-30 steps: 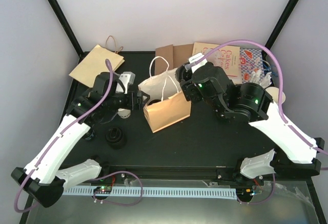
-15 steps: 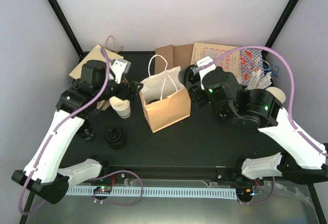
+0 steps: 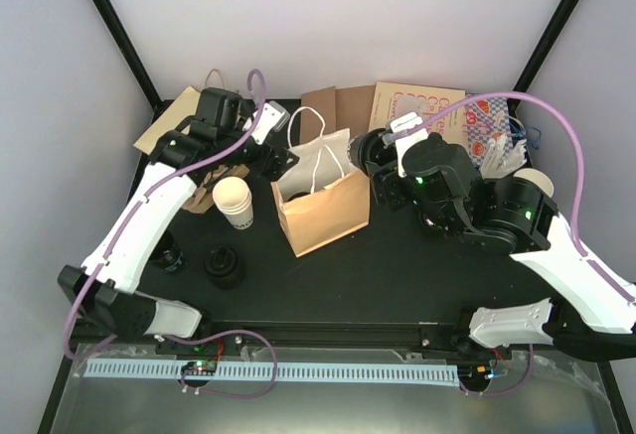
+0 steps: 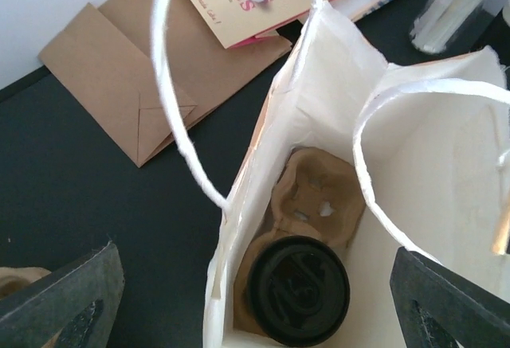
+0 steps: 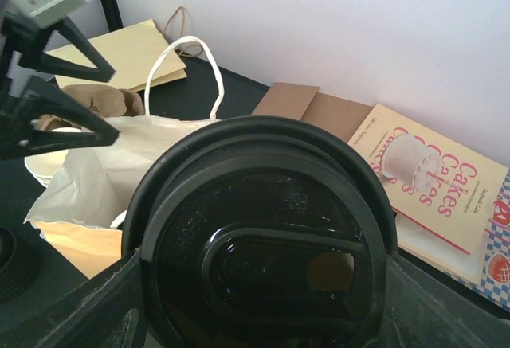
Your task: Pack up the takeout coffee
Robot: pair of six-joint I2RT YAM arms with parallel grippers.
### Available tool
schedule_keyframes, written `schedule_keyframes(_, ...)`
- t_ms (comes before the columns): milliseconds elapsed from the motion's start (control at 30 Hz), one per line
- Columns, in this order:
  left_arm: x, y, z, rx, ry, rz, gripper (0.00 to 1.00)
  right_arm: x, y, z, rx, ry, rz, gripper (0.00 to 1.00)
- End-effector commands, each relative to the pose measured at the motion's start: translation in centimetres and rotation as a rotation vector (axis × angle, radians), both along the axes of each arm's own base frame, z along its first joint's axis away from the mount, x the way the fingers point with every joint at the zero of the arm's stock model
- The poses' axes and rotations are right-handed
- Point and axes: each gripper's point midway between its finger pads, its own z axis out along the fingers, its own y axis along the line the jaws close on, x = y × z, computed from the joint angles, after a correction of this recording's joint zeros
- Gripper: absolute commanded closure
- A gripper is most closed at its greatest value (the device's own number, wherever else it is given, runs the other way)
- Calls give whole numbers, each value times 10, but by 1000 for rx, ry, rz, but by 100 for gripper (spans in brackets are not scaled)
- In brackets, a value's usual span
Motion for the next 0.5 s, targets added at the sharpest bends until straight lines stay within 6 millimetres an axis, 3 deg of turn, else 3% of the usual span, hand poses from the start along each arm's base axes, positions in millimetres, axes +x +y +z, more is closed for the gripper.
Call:
schedule_keyframes(0,8,-9,2,23,-3,-52,8,0,0,5,29,-3,-1,28)
schedule_keyframes(233,35,-1,-15,119,6,15,12,-1,0,7,40,-2,5,28)
schedule_keyframes(467,38,-13,-34,107,70,-33,21,-1,-2,8,33,-7,-1,28)
